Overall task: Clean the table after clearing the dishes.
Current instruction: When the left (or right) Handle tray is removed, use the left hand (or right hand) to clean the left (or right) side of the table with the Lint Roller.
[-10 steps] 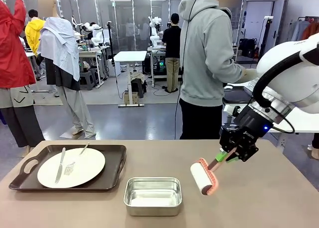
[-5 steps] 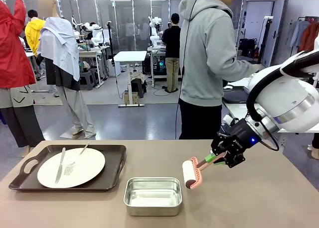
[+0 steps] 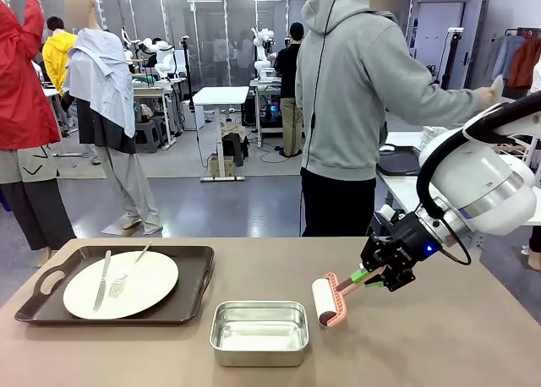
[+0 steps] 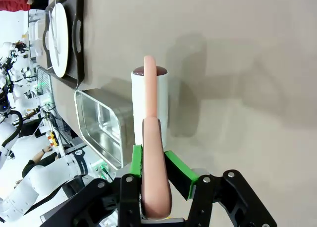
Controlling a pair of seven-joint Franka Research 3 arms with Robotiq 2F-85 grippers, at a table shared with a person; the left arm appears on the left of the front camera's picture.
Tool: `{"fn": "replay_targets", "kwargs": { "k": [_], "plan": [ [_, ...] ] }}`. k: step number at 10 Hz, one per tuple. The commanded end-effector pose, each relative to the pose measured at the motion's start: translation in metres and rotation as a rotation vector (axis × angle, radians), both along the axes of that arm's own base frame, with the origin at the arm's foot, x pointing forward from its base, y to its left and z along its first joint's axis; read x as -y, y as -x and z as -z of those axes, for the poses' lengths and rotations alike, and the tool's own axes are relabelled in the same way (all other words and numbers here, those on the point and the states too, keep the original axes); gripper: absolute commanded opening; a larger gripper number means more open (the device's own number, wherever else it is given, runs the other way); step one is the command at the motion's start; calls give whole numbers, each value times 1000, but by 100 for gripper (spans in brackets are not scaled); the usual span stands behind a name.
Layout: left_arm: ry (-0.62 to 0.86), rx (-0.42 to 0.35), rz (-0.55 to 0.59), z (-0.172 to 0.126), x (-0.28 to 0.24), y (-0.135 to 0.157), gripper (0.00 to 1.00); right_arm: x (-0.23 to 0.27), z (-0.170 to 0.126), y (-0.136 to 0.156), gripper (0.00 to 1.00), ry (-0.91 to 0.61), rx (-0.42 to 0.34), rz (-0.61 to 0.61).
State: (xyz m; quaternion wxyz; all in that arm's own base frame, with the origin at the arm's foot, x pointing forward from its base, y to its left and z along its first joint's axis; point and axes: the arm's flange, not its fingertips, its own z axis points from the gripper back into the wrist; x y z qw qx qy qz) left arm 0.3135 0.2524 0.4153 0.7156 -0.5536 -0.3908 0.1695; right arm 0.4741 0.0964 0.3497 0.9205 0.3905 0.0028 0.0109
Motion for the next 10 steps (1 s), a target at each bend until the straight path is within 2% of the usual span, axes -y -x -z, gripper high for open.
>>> {"fn": "replay_targets", "kwargs": {
  "k": [1, 3, 4, 5, 6, 8, 10],
  "plan": [
    [12, 18, -2, -2, -3, -1, 100, 5, 7, -11, 24, -53, 44, 17],
    [12, 18, -2, -2, -3, -1, 100, 5, 24, -17, 24, -38, 2, 11],
    [12, 18, -2, -2, -3, -1, 100, 8, 34, -16, 24, 16, -21, 15],
    [12, 18, -2, -2, -3, -1, 100, 21, 39, -15, 24, 30, -21, 30],
    [12, 18, -2, -2, -3, -1, 100, 39, 40, -11, 24, 20, 2, 55],
    [12, 18, -2, -2, -3, -1, 100, 60, 39, -3, 24, 57, 101, 67],
    [12, 18, -2, -2, -3, -1, 100, 90, 26, 6, 24, 130, 174, 73]
  ]
}}
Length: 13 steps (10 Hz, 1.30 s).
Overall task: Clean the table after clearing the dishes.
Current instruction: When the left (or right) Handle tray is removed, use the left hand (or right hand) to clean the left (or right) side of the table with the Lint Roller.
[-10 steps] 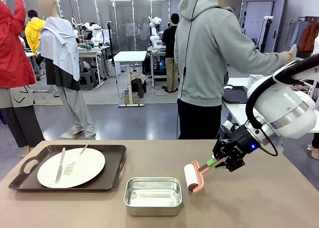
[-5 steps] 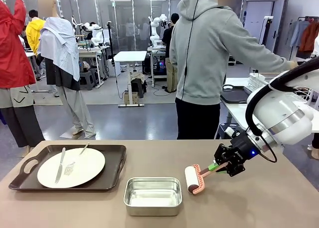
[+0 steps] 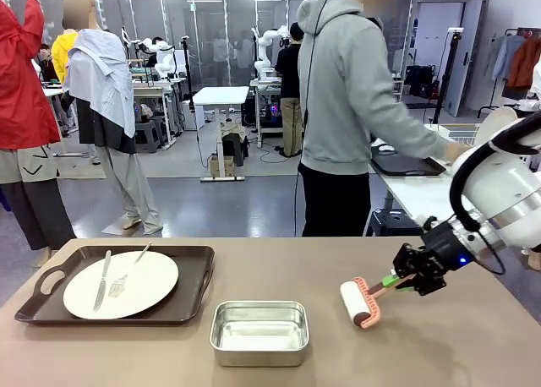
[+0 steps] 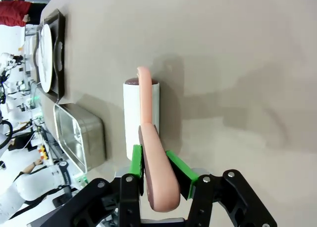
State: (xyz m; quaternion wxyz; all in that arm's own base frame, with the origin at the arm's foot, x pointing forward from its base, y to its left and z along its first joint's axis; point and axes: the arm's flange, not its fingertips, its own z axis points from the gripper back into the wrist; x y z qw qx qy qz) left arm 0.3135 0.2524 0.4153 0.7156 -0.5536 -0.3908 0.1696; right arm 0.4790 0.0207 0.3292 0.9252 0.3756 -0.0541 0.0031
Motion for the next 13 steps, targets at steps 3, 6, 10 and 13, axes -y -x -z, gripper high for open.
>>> {"fn": "replay_targets", "kwargs": {
  "k": [3, 6, 10, 13],
  "plan": [
    [12, 18, -2, -2, -3, -1, 100, 65, -27, 23, 24, 242, 101, 74],
    [12, 18, -2, -2, -3, -1, 100, 91, -45, 30, 24, 422, 89, 109],
    [12, 18, -2, -2, -3, -1, 100, 114, -65, 34, 24, 521, 90, 181],
    [12, 18, -2, -2, -3, -1, 100, 111, -99, 45, 24, 555, 134, 176]
  ]
}}
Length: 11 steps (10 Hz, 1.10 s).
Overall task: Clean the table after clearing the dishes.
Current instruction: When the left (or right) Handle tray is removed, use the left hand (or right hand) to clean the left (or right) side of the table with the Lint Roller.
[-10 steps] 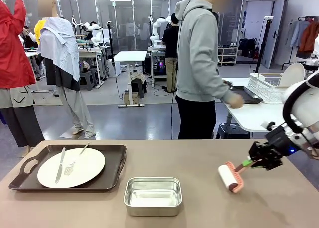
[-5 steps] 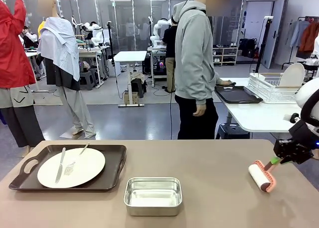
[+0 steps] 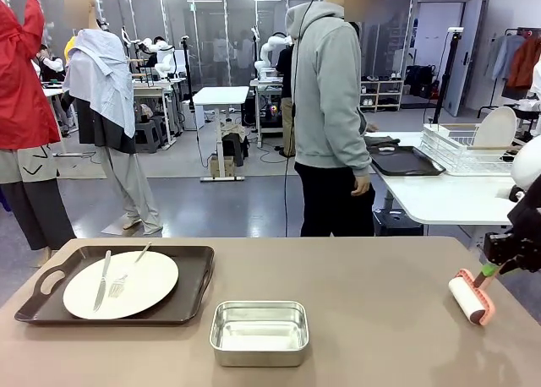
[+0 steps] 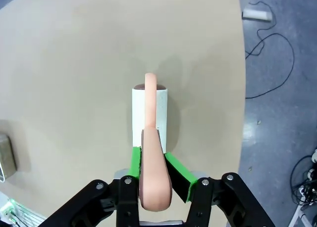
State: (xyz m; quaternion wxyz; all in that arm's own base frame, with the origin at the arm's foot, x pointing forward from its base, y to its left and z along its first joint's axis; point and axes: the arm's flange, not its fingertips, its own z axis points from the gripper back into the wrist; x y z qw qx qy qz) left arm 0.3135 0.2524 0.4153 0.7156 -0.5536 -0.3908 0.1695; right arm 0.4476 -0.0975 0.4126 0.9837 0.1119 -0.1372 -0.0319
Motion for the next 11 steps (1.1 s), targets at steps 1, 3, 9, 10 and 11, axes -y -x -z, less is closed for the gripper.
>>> {"fn": "replay_targets", "kwargs": {
  "k": [1, 3, 9, 10, 11],
  "plan": [
    [12, 18, -2, -2, -3, -1, 100, -16, -34, 23, 24, 21, 63, -5],
    [12, 18, -2, -2, -3, -1, 100, -34, -73, 48, 24, 107, 150, -22],
    [12, 18, -2, -2, -3, -1, 100, -18, -59, 27, 24, 61, 120, -46],
    [12, 18, -2, -2, -3, -1, 100, -18, -59, 27, 24, 61, 120, -46],
    [12, 18, -2, -2, -3, -1, 100, -18, -59, 27, 24, 61, 120, -46]
  ]
}}
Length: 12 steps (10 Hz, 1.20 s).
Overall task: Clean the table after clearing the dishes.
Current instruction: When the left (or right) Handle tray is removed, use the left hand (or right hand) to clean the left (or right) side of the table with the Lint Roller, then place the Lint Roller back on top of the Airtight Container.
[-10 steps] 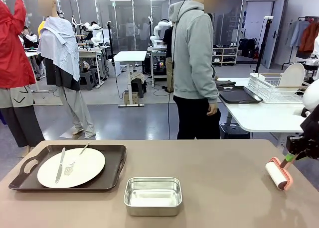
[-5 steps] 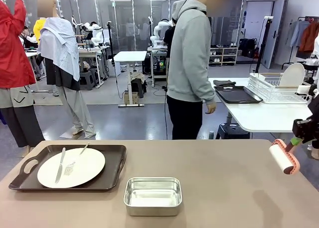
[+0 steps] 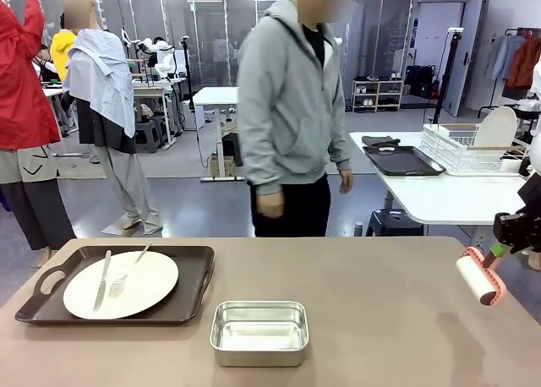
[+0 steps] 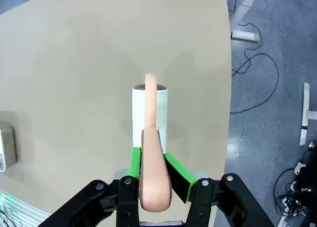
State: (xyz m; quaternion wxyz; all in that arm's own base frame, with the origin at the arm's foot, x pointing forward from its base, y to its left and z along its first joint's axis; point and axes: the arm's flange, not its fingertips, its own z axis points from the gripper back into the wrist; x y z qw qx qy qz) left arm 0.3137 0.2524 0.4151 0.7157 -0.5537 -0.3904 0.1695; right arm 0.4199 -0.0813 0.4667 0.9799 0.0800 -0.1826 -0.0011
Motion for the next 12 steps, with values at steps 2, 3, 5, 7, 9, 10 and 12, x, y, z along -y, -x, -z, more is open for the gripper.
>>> {"fn": "replay_targets", "kwargs": {
  "k": [2, 3, 5, 7, 9, 10, 12],
  "plan": [
    [12, 19, -3, -3, -3, -1, 100, -1, -5, -1, 24, -13, 24, -6],
    [12, 19, -3, -3, -3, -1, 100, -1, -5, -1, 24, -13, 24, -6],
    [12, 19, -3, -3, -3, -1, 100, -1, -5, -1, 24, -13, 24, -6],
    [12, 19, -3, -3, -3, -1, 100, -1, -5, -1, 24, -13, 24, -6],
    [12, 19, -3, -3, -3, -1, 100, -1, -5, -1, 24, -13, 24, -6],
    [12, 19, -3, -3, -3, -1, 100, 0, -3, -1, 24, 0, 6, -2],
    [12, 19, -3, -3, -3, -1, 100, -104, -61, -22, 24, 139, 177, -362]
  ]
}}
